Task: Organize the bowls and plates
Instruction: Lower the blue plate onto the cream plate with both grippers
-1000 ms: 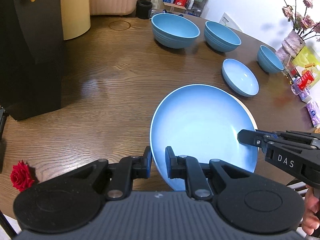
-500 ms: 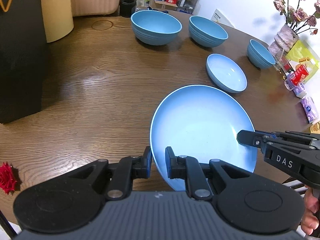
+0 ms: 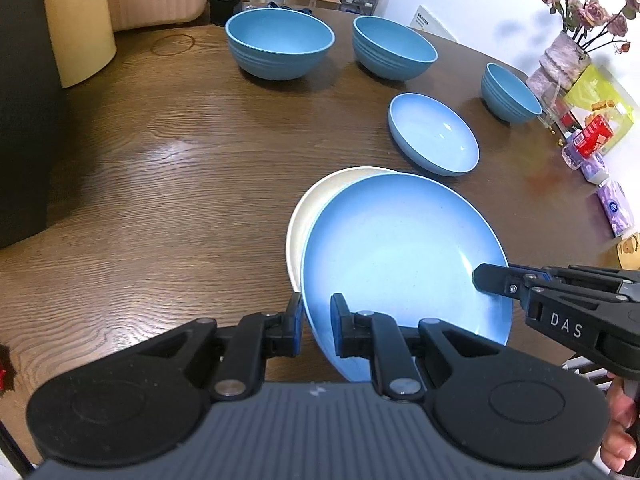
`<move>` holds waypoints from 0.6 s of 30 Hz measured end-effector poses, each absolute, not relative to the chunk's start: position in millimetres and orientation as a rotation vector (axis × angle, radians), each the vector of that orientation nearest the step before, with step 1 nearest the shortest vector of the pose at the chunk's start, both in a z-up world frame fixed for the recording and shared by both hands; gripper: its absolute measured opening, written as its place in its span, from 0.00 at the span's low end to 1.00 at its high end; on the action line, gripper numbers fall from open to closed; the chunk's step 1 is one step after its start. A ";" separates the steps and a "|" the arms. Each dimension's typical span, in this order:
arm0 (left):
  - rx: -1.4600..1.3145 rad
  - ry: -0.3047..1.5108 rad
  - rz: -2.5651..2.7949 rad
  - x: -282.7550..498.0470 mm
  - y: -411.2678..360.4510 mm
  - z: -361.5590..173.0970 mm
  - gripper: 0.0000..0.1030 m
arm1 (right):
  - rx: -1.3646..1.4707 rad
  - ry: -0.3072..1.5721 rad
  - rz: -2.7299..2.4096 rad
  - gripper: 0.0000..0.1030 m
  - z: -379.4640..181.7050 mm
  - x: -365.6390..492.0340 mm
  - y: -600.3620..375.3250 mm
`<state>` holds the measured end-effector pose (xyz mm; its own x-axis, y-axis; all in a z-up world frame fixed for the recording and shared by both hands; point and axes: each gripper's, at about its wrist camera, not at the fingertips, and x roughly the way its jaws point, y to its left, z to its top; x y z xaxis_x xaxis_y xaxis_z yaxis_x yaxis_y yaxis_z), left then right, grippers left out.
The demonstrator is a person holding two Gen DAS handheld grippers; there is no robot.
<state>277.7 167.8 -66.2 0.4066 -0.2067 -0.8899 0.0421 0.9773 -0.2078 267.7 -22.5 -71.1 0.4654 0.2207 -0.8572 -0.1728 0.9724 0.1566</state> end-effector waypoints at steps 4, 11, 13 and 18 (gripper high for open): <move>-0.156 1.144 -0.164 282.3 160.7 -69.3 0.14 | 0.052 1.064 0.235 0.06 -74.8 271.9 -30.7; -0.142 1.149 -0.163 291.6 149.6 -74.6 0.14 | 0.052 1.078 0.230 0.06 -83.1 281.1 -40.2; -0.141 1.155 -0.162 294.7 147.7 -77.3 0.14 | 0.052 1.083 0.230 0.06 -86.2 283.6 -42.6; -0.136 1.170 -0.160 302.0 141.1 -85.1 0.14 | 0.046 1.095 0.229 0.06 -95.4 290.5 -45.8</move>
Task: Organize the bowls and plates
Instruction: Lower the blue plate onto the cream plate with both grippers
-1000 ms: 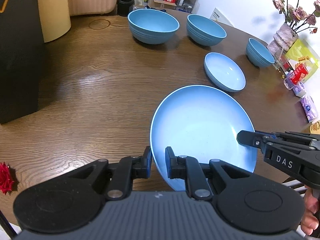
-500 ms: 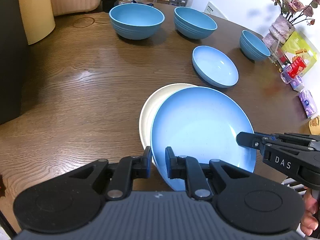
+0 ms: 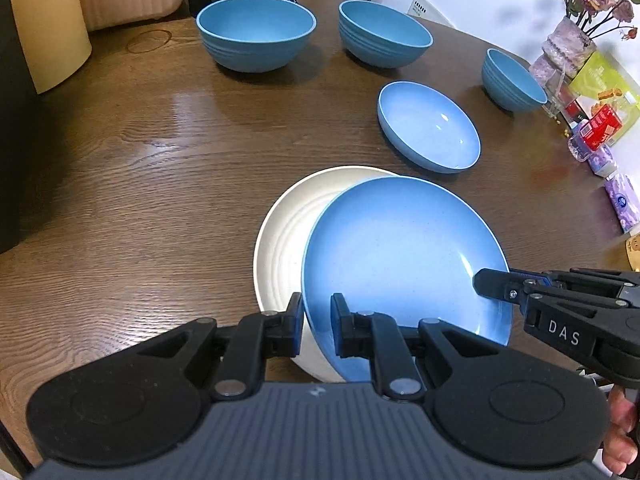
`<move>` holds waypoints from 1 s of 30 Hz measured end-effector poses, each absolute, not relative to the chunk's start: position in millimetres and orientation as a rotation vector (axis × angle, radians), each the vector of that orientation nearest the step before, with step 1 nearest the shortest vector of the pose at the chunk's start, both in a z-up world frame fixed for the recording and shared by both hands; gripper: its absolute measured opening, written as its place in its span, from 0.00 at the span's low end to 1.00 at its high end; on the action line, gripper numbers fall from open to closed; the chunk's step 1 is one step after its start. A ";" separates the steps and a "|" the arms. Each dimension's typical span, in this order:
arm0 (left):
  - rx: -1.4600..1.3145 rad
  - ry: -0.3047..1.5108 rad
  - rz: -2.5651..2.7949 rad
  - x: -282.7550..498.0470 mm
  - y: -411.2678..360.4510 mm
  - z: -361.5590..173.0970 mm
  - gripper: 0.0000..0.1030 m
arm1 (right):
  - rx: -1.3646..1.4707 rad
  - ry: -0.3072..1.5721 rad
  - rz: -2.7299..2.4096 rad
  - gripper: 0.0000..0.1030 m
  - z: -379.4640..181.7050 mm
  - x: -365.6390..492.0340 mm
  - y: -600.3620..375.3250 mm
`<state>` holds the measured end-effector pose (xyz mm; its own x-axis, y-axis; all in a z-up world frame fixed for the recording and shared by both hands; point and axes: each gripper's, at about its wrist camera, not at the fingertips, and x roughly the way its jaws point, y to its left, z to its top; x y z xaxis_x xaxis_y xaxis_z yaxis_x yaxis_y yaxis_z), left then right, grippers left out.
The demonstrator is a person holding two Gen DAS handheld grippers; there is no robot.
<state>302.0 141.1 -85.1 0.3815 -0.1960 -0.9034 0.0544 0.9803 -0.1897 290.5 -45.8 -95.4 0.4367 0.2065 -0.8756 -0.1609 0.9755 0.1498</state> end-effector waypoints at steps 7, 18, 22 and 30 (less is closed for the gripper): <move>-0.125 1.175 -0.150 310.7 134.9 -95.8 0.14 | 0.039 1.120 0.231 0.07 -109.7 299.9 -49.2; -0.099 1.196 -0.133 325.2 131.6 -115.0 0.14 | 0.024 1.137 0.248 0.07 -124.7 311.8 -48.4; -0.082 1.205 -0.131 330.4 128.6 -122.8 0.14 | 0.019 1.148 0.246 0.07 -130.5 315.6 -46.6; -0.048 1.214 -0.136 335.0 122.6 -134.8 0.14 | 0.016 1.163 0.237 0.07 -142.3 322.1 -47.4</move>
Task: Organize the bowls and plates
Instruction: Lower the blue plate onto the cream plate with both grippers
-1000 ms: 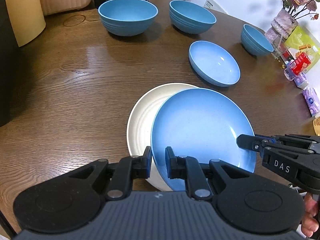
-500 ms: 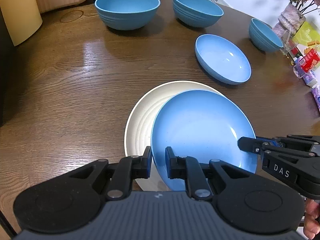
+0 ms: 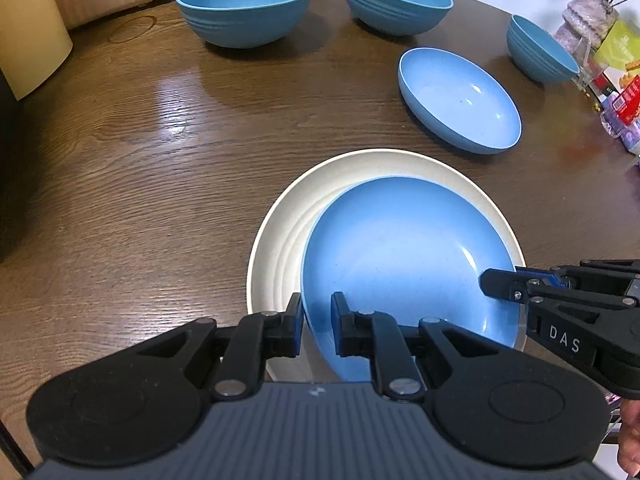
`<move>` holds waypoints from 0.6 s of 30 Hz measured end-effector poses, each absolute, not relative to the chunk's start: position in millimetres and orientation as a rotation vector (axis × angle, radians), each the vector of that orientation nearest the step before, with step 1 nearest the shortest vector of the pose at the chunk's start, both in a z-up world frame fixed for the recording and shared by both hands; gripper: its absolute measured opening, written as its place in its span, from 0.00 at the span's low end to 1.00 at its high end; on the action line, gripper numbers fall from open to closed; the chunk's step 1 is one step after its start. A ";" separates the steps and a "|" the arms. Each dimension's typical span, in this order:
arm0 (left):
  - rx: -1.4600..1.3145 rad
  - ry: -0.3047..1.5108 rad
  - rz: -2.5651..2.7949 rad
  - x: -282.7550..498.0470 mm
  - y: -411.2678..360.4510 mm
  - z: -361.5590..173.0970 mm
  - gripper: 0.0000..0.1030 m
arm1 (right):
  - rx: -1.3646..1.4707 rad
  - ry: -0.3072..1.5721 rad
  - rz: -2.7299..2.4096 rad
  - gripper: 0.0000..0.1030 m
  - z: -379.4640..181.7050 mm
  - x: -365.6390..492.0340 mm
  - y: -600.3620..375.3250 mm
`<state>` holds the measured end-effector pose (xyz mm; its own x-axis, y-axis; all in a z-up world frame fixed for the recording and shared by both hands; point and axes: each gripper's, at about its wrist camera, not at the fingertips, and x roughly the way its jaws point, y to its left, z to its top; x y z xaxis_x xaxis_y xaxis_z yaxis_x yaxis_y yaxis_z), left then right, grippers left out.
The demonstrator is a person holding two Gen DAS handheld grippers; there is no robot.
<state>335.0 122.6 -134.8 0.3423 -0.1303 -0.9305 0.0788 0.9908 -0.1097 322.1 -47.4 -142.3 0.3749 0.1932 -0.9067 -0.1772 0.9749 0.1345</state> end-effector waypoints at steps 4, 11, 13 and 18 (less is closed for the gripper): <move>-0.030 1.217 -0.139 336.2 121.4 -138.5 0.14 | 0.010 1.166 0.234 0.07 -144.3 323.5 -47.4; -0.016 1.226 -0.136 339.2 122.3 -141.8 0.15 | -0.006 1.158 0.240 0.07 -143.4 324.8 -44.9; -0.010 1.223 -0.137 339.1 121.7 -141.6 0.15 | -0.013 1.154 0.239 0.07 -143.4 323.9 -43.4; -0.013 1.230 -0.144 340.6 121.4 -142.7 0.15 | -0.007 1.147 0.239 0.07 -143.3 322.1 -44.1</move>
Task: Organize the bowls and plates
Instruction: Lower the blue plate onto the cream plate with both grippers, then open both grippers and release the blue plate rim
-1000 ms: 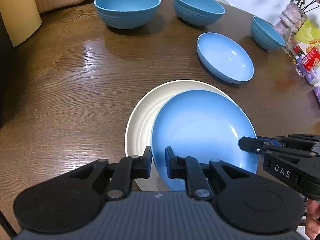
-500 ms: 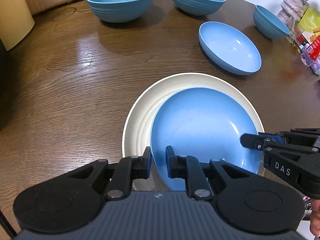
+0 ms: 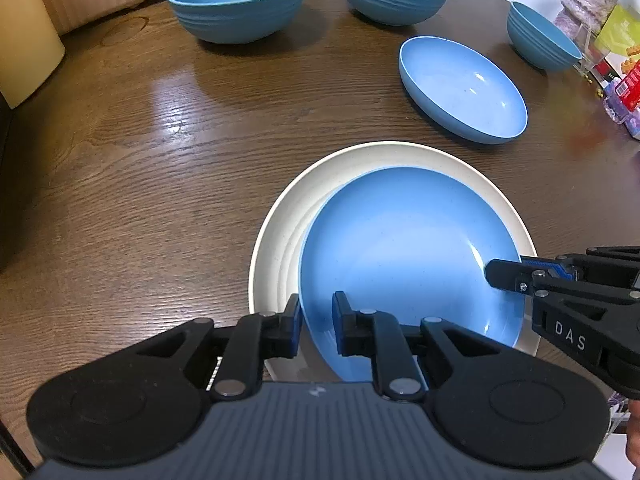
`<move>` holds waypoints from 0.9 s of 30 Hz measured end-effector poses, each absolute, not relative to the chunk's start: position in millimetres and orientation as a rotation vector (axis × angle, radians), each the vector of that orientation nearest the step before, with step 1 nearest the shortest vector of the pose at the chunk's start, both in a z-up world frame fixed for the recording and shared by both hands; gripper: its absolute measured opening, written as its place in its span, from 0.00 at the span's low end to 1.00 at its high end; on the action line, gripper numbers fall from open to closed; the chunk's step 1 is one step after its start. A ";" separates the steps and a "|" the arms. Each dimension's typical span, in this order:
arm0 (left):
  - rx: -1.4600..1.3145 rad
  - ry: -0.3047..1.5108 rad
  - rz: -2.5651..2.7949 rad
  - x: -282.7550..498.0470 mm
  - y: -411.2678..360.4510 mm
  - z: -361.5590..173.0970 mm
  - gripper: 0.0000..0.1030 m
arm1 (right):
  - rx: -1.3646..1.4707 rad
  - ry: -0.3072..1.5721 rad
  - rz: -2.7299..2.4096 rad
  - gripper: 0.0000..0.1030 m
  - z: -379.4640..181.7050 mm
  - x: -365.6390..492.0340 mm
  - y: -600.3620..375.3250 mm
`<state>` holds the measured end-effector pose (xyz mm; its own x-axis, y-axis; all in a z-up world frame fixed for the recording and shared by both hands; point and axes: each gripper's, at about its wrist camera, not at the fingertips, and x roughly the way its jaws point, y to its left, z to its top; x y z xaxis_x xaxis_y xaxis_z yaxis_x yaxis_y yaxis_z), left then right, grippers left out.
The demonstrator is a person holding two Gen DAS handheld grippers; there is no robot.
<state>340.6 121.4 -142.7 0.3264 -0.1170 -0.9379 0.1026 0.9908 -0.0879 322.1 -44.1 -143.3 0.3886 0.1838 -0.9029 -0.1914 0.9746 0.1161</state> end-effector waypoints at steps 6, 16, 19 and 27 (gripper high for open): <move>-0.033 1.249 -0.155 341.8 124.4 -142.5 0.27 | 0.050 1.182 0.231 0.13 -144.1 325.4 -49.8; -0.093 1.207 -0.160 334.0 139.5 -118.5 0.58 | 0.110 1.112 0.202 0.42 -123.2 313.5 -57.6; -0.096 1.178 -0.165 329.6 140.9 -107.9 0.69 | 0.140 1.092 0.179 0.61 -117.2 308.0 -63.2; -0.028 1.116 -0.179 315.0 136.9 -85.6 0.99 | 0.197 1.067 0.119 0.88 -109.0 286.5 -75.5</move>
